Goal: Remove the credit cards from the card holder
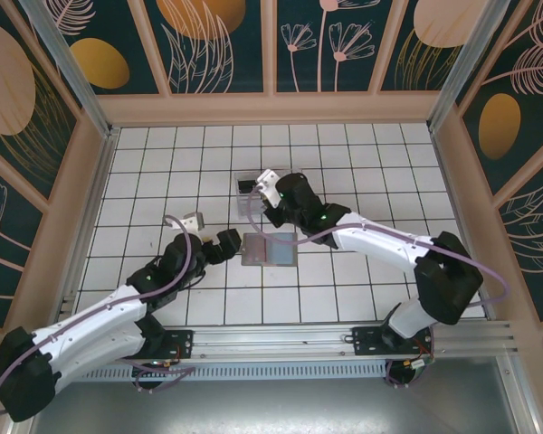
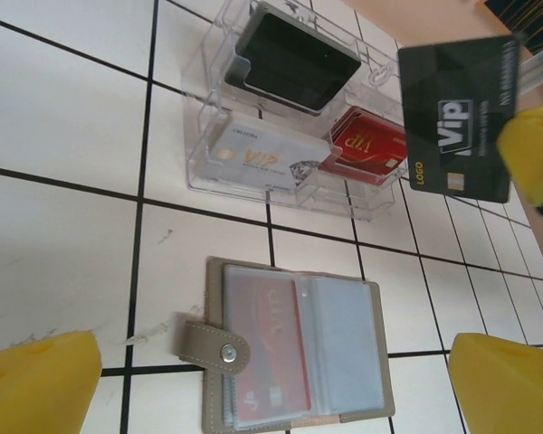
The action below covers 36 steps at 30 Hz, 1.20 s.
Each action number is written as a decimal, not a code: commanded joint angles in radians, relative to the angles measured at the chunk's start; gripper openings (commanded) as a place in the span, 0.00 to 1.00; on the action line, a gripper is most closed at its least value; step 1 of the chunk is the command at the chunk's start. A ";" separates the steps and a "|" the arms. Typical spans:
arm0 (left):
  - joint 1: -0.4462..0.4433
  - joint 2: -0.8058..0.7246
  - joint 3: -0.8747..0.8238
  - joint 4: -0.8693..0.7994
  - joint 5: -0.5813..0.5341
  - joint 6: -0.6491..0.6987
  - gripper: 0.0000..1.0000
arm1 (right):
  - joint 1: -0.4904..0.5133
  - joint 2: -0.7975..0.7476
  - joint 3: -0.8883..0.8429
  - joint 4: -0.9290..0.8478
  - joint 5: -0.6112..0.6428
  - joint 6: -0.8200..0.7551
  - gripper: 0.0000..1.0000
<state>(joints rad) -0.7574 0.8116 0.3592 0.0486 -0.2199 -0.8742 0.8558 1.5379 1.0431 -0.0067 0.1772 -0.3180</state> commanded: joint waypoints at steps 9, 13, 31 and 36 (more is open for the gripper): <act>0.001 -0.232 -0.079 -0.086 -0.085 0.011 0.99 | 0.010 0.098 0.059 0.097 0.089 -0.656 0.00; 0.001 -0.280 -0.095 -0.104 -0.091 0.015 0.99 | 0.001 0.157 0.124 0.082 0.102 -0.722 0.00; 0.001 -0.347 -0.096 -0.176 -0.130 0.032 0.99 | -0.009 0.326 0.292 -0.048 0.075 -0.713 0.00; 0.001 -0.345 -0.100 -0.170 -0.132 0.033 0.99 | -0.026 0.350 0.305 -0.048 0.068 -0.698 0.00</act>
<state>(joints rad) -0.7574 0.4736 0.2707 -0.1131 -0.3275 -0.8646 0.8448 1.8668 1.3094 -0.0353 0.2604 -1.0222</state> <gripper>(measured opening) 0.986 0.051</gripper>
